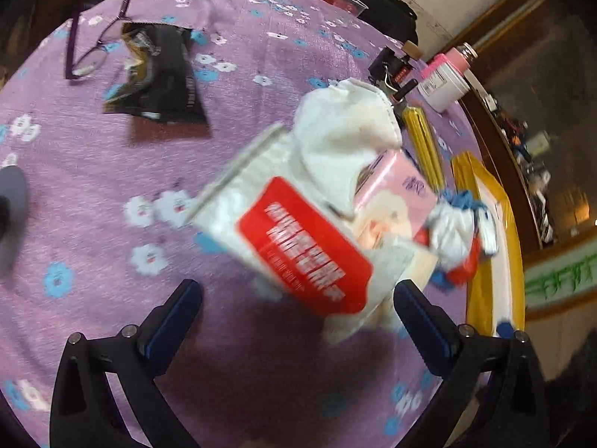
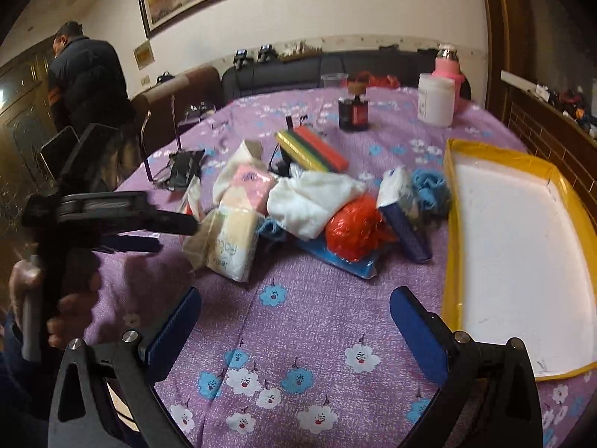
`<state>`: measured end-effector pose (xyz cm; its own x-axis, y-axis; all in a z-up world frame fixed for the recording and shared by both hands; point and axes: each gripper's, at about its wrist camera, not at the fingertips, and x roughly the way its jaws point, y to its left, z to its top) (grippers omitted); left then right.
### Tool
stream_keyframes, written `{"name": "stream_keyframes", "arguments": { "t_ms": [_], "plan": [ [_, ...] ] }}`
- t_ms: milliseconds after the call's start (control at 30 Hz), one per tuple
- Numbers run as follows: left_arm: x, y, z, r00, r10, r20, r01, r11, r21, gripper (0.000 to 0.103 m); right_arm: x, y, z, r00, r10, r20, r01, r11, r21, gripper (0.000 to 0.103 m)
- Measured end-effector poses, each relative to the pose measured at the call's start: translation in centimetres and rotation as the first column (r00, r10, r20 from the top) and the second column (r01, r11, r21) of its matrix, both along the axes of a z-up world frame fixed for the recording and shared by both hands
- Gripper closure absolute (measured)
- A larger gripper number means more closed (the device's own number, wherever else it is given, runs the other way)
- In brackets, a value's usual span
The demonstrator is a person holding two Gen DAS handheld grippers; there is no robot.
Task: Organize soft objects
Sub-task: 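Grasp the red-printed wet-wipe pack with the left gripper, then carry wet-wipe pack with left gripper while right gripper carries small tissue pack to tray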
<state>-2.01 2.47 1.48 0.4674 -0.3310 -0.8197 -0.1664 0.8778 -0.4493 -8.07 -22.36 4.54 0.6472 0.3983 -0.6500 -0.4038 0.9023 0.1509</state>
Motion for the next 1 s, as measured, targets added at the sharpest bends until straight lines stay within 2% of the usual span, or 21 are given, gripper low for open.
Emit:
{"name": "stream_keyframes", "arguments": {
  "t_ms": [33, 100, 133, 167, 200, 300, 433, 500, 700, 800, 833, 867, 900, 967, 1000],
  "plan": [
    [0.4, -0.2, 0.1, 1.0, 0.023, 0.01, -0.024, 1.0, 0.021, 0.001, -0.2, -0.1, 0.1, 1.0, 0.001, 0.002, -0.001, 1.0, 0.005, 0.001],
    [0.9, -0.3, 0.3, 0.998, 0.05, 0.037, -0.051, 0.998, 0.034, 0.014, -0.7, -0.4, 0.2, 1.0, 0.0, 0.01, 0.0, 1.0, 0.01, 0.001],
    [1.1, -0.3, 0.3, 0.998, 0.04, 0.055, -0.042, 0.999, 0.029, 0.037, -0.8, -0.5, 0.3, 1.0, 0.0, 0.009, 0.0, 1.0, 0.01, 0.001],
    [1.4, -0.3, 0.1, 0.997, 0.02, 0.076, -0.02, 1.0, 0.005, 0.048, -0.7, -0.4, 0.2, 1.0, 0.003, 0.001, -0.003, 1.0, 0.006, 0.0],
    [1.4, -0.2, 0.0, 0.997, 0.012, 0.071, -0.012, 1.0, 0.002, 0.049, -0.5, -0.4, 0.2, 1.0, 0.008, -0.01, -0.007, 1.0, 0.011, 0.0],
    [0.6, 0.0, 0.3, 0.995, -0.014, 0.099, 0.007, 0.998, 0.066, 0.051, -0.3, 0.1, 0.1, 0.998, 0.04, -0.045, -0.038, 0.998, 0.047, 0.0],
    [-1.2, 0.9, 0.6, 0.991, -0.056, 0.123, 0.042, 0.993, 0.111, 0.052, 0.6, 2.3, -0.4, 0.987, 0.113, -0.114, -0.101, 0.989, 0.111, 0.001],
    [-1.6, 1.2, 0.7, 0.989, -0.066, 0.132, 0.045, 0.987, 0.152, 0.052, 1.9, 3.9, -0.9, 0.977, 0.131, -0.168, -0.109, 0.985, 0.131, 0.005],
    [-3.0, 1.5, 1.3, 0.977, -0.068, 0.2, 0.014, 0.966, 0.259, 0.051, 4.8, 7.1, -2.5, 0.964, 0.07, -0.258, -0.048, 0.995, 0.09, 0.006],
    [-3.2, 1.3, 1.4, 0.972, -0.077, 0.22, 0.009, 0.956, 0.294, 0.051, 6.3, 8.2, -3.3, 0.96, 0.004, -0.279, 0.006, 0.999, 0.035, 0.006],
    [-3.3, 1.2, 1.6, 0.969, -0.082, 0.233, 0.008, 0.953, 0.303, 0.051, 6.5, 8.2, -3.7, 0.958, -0.007, -0.287, 0.018, 0.999, 0.036, 0.011],
    [-3.5, 1.1, 1.7, 0.967, -0.086, 0.241, 0.005, 0.949, 0.316, 0.051, 7.0, 8.2, -4.1, 0.954, -0.011, -0.299, 0.028, 0.998, 0.052, 0.032],
    [-3.6, 0.9, 1.8, 0.964, -0.091, 0.25, 0.001, 0.941, 0.338, 0.051, 7.4, 8.2, -4.4, 0.95, -0.022, -0.31, 0.039, 0.998, 0.047, 0.046],
    [-3.8, 0.5, 1.8, 0.961, -0.099, 0.257, 0.0, 0.933, 0.36, 0.051, 7.1, 7.7, -4.1, 0.958, -0.016, -0.286, 0.035, 0.997, 0.061, 0.065],
    [-3.8, 0.4, 1.8, 0.96, -0.103, 0.261, -0.001, 0.93, 0.368, 0.051, 7.0, 7.5, -3.9, 0.959, 0.0, -0.282, 0.023, 0.996, 0.08, 0.071]
  ]
}}
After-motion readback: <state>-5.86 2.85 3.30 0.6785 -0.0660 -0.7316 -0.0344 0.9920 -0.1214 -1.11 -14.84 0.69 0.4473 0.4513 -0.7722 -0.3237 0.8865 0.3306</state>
